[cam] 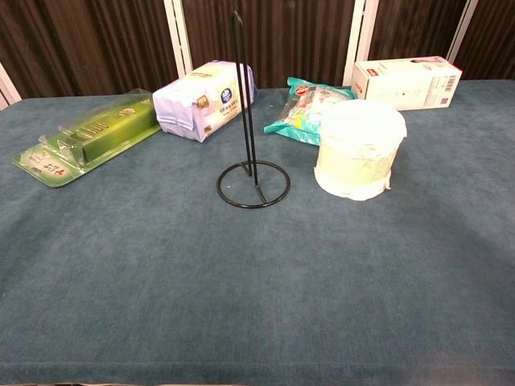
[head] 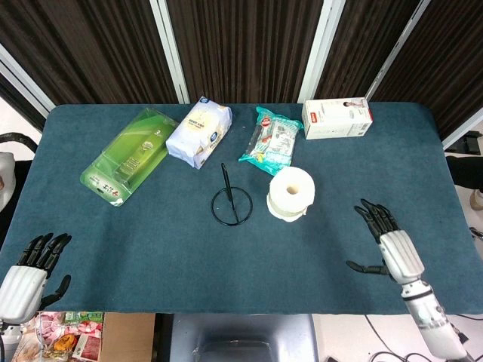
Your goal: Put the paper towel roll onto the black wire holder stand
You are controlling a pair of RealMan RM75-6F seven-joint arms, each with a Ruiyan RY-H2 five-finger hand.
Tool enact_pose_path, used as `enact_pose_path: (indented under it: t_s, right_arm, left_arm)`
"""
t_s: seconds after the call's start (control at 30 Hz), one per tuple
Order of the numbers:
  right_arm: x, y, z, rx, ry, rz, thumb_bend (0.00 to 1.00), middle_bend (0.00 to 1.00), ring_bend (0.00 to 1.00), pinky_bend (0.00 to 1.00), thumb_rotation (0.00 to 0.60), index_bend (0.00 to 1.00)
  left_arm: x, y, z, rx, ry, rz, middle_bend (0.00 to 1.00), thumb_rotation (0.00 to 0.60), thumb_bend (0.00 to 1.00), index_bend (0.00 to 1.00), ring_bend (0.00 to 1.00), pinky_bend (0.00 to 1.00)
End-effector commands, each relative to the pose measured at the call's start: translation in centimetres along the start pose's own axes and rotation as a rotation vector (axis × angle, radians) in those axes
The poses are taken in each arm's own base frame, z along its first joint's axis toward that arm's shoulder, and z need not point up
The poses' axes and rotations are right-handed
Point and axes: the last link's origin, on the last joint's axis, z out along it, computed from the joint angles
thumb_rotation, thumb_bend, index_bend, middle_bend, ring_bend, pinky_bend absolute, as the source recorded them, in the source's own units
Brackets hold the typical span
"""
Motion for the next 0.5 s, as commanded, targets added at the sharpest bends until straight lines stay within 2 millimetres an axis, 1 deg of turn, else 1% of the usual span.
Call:
enact_pose_path:
  t_s: [0.03,0.13,0.23,0.33,0.5]
  right_arm:
    - [-1.2,0.3,7.5,-0.019,-0.034,0.034,0.17,0.00,0.00,0.00,0.600,0.00]
    - [-2.0,-0.1,9.9,-0.027,-0.046,0.057,0.16,0.00,0.00,0.00,0.600,0.00]
    - [-2.8,-0.3,11.8,-0.051,-0.087,0.087,0.15,0.00,0.00,0.00,0.600,0.00]
    - [-3.4,-0.2,13.1,-0.078,-0.124,0.076,0.15,0.00,0.00,0.00,0.600,0.00]
    - [-4.3,-0.8,14.4,-0.084,-0.154,0.055,0.15,0.00,0.00,0.00,0.600,0.00]
  left_arm:
    - [-0.1,-0.1,0.2,0.009,0.000,0.004,0.10,0.600,0.44,0.00,0.05,0.11]
    - [-0.2,-0.2,0.2,0.014,-0.006,0.007,0.10,0.600,0.44,0.00,0.05,0.11]
    - [-0.3,-0.2,0.4,0.016,-0.009,0.011,0.10,0.600,0.44,0.00,0.05,0.11]
    - [-0.3,-0.3,0.5,0.023,-0.008,0.012,0.10,0.600,0.44,0.00,0.05,0.11]
    - [-0.3,-0.5,0.6,0.033,-0.006,0.014,0.10,0.600,0.44,0.00,0.05,0.11]
